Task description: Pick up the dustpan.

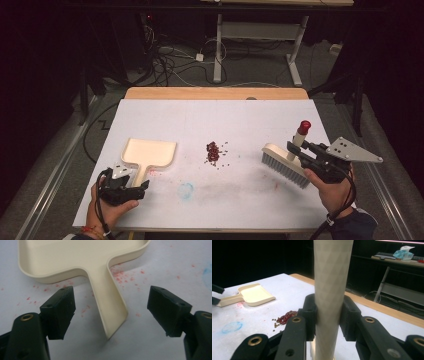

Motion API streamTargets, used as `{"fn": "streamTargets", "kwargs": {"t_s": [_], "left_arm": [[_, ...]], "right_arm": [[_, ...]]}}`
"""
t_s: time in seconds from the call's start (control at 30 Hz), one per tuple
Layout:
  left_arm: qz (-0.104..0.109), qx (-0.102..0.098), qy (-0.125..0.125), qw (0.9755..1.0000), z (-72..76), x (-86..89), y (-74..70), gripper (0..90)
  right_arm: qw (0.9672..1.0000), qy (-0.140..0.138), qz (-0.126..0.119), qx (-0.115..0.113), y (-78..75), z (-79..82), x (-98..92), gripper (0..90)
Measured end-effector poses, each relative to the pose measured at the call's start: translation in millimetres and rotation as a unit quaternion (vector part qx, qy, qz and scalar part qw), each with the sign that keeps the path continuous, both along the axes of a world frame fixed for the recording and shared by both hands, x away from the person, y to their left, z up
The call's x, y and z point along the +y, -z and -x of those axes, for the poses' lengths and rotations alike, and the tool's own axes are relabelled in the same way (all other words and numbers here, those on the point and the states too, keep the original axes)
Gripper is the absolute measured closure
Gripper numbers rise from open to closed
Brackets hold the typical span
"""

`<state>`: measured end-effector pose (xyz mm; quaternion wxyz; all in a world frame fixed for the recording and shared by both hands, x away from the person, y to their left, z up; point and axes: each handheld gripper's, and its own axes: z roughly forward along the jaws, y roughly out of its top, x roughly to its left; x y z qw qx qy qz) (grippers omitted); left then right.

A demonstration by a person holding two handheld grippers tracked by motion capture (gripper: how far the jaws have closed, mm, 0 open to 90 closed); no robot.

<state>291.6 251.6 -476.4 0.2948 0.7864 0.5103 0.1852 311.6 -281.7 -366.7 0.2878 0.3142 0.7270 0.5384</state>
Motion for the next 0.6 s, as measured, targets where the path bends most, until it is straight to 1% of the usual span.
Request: {"fn": "streamTargets", "kwargs": {"t_s": [0.03,0.07,0.1,0.13,0.17,0.2,0.23,0.27,0.3,0.33,0.37,0.4,0.43,0.47,0.5,0.53,0.6], "left_arm": [[-0.001,0.008,-0.002,1.0000,-4.2,-1.1,1.6,23.6],[0.003,0.019,-0.010,0.9998,-11.0,-0.9,4.5,24.5],[0.003,0.019,-0.010,0.9998,-11.0,-0.9,4.5,26.5],[0.005,0.030,-0.013,0.9995,-15.8,0.7,6.9,28.9],[0.018,0.042,-0.021,0.9987,-21.2,3.9,10.4,30.5],[0.022,0.048,-0.024,0.9983,-23.9,5.6,12.2,32.5],[0.022,0.048,-0.024,0.9983,-23.9,5.6,12.2,33.6],[0.024,0.046,-0.024,0.9984,-26.4,6.4,12.1,36.6],[0.018,0.048,-0.027,0.9983,-28.8,6.1,11.6,36.6],[0.010,0.053,-0.032,0.9980,-32.5,3.7,10.4,40.1],[0.010,0.053,-0.032,0.9980,-32.5,3.7,10.4,41.0],[0.002,0.055,-0.032,0.9980,-35.2,1.4,9.6,43.0],[0.000,0.060,-0.032,0.9977,-39.2,-0.7,8.4,45.1],[0.000,0.060,-0.032,0.9977,-39.2,-0.7,8.4,47.6],[-0.003,0.063,-0.028,0.9976,-42.7,-1.4,7.0,50.6],[-0.003,0.063,-0.028,0.9976,-42.7,-1.4,7.0,54.8],[-0.012,0.070,-0.021,0.9973,-47.2,-3.3,4.8,60.2]], "right_arm": [[1.0000,0.000,0.001,-0.003,-0.4,-0.1,-0.2,69.9],[1.0000,0.001,0.001,-0.002,-0.8,0.1,-0.3,69.9],[1.0000,0.000,-0.001,-0.003,-1.0,0.1,-0.4,69.9],[1.0000,0.000,-0.001,-0.005,-1.2,0.0,-0.4,69.9],[1.0000,0.000,-0.002,-0.004,-1.2,0.1,-0.4,69.9],[1.0000,0.001,-0.003,-0.004,-1.3,0.2,-0.4,69.9],[1.0000,0.001,-0.002,-0.005,-1.4,0.0,-0.5,69.9],[1.0000,0.001,-0.003,-0.005,-1.4,-0.1,-0.5,69.9],[1.0000,0.001,-0.003,-0.005,-1.4,-0.1,-0.5,69.9],[1.0000,0.001,-0.004,-0.005,-1.3,0.1,-0.3,69.9],[1.0000,0.001,-0.004,-0.005,-1.3,0.1,-0.3,69.9],[1.0000,0.002,-0.002,-0.006,-1.3,0.2,0.5,69.9],[1.0000,0.002,-0.002,-0.006,-1.3,0.2,0.9,69.9],[1.0000,0.002,-0.002,-0.006,-1.2,0.1,1.3,69.9],[1.0000,0.001,-0.002,-0.005,-1.1,0.2,1.6,69.9],[1.0000,0.001,-0.001,-0.005,-0.9,0.0,1.9,69.9],[1.0000,0.002,0.001,-0.004,-0.5,-0.2,2.2,69.9]]}}
